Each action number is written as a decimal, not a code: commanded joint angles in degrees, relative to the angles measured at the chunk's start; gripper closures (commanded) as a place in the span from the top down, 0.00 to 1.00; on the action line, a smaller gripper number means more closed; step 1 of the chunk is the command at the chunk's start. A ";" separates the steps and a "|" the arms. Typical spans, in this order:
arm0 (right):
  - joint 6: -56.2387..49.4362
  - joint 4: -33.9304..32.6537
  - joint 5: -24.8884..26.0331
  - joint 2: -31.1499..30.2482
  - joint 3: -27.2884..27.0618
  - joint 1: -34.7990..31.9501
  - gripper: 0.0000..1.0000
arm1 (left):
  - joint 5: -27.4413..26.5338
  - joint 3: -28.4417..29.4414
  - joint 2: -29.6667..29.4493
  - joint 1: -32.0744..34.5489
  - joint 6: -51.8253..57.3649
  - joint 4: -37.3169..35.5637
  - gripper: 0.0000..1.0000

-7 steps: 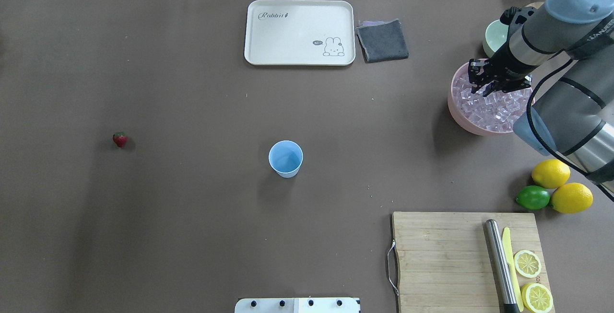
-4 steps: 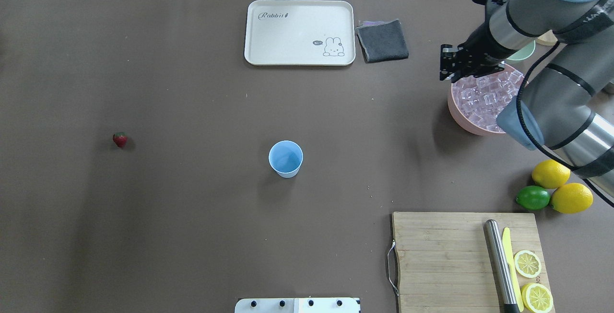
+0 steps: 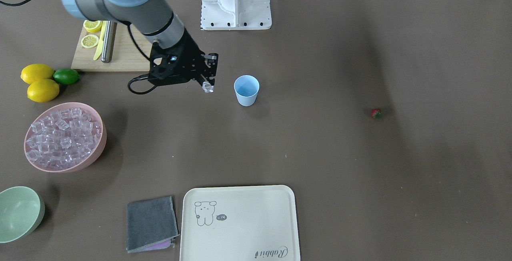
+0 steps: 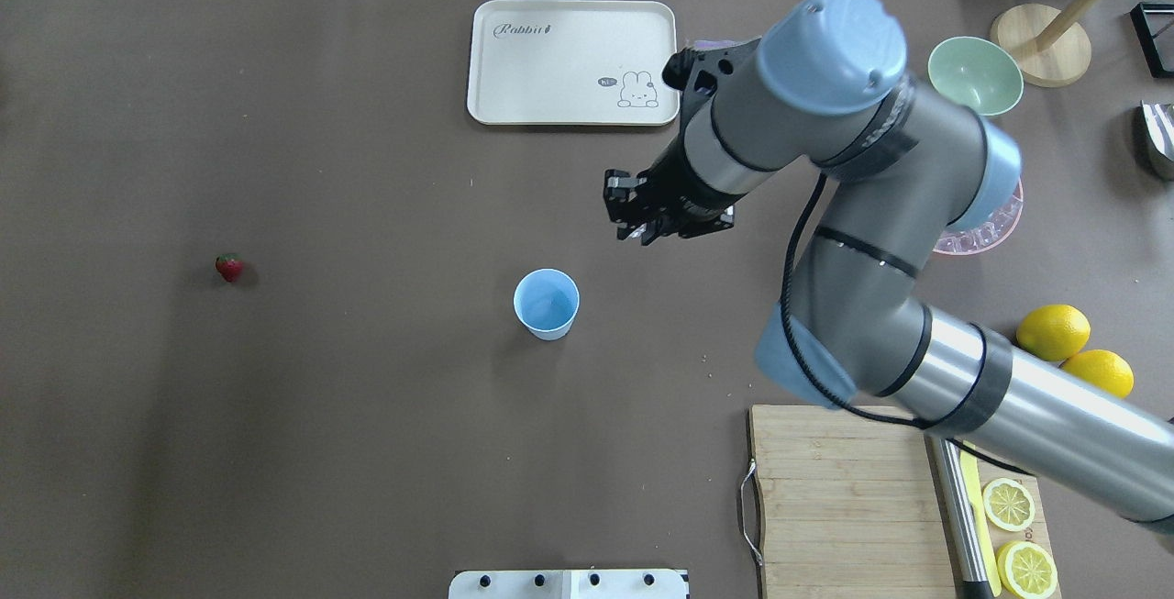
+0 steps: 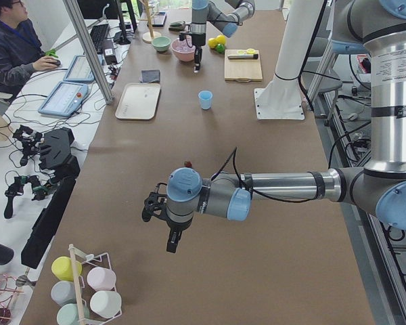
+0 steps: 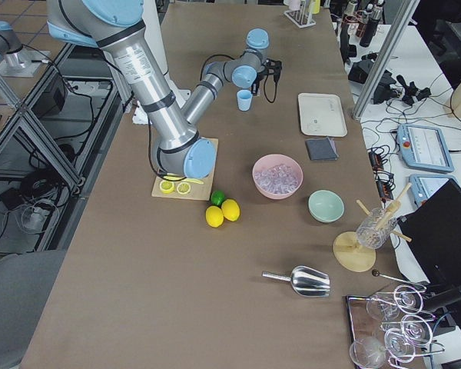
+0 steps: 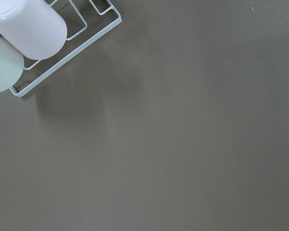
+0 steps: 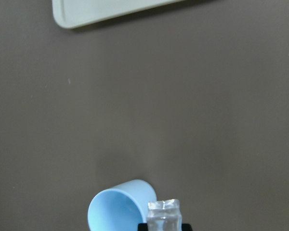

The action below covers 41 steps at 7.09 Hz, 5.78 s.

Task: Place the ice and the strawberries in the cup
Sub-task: 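Carry the ice cube with the right gripper over the blue cup, then open the right gripper to drop the ice cube into the cup, then move the right gripper back over the pink ice bowl, then lower the right gripper into the ice and grasp another cube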

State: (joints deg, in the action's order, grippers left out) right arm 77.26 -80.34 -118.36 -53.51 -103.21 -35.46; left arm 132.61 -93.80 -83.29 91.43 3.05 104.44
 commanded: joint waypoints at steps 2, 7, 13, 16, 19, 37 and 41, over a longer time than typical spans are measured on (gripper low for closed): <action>3.33 -0.17 11.21 3.06 1.07 10.67 0.00 | 0.01 0.37 -0.12 -0.02 0.03 0.06 0.98; 3.16 -0.17 11.92 6.67 6.70 9.81 0.00 | 0.01 1.07 -0.12 -0.02 0.12 0.06 0.98; 5.27 -2.61 10.52 7.46 6.90 8.06 0.99 | -0.08 3.53 -2.93 -0.02 0.12 -0.02 0.98; -4.17 -15.72 0.25 4.41 -2.61 -4.22 0.99 | -0.08 3.80 -3.37 -0.02 0.03 -0.02 0.98; -25.17 -15.72 -1.79 -4.64 -1.82 -12.42 0.99 | -0.08 3.97 -3.98 -0.02 -0.06 -0.02 0.98; -55.47 -19.65 16.66 -14.16 9.08 -18.59 0.78 | 0.10 8.02 -7.50 -0.46 0.03 0.59 0.98; -55.03 -21.70 19.92 -14.43 8.29 -18.06 0.86 | 0.10 8.02 -7.50 -0.46 0.12 0.59 0.98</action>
State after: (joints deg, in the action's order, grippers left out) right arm 21.94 -101.63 -98.72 -67.90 -94.55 -53.59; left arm 132.71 -85.78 -90.82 90.97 3.16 104.97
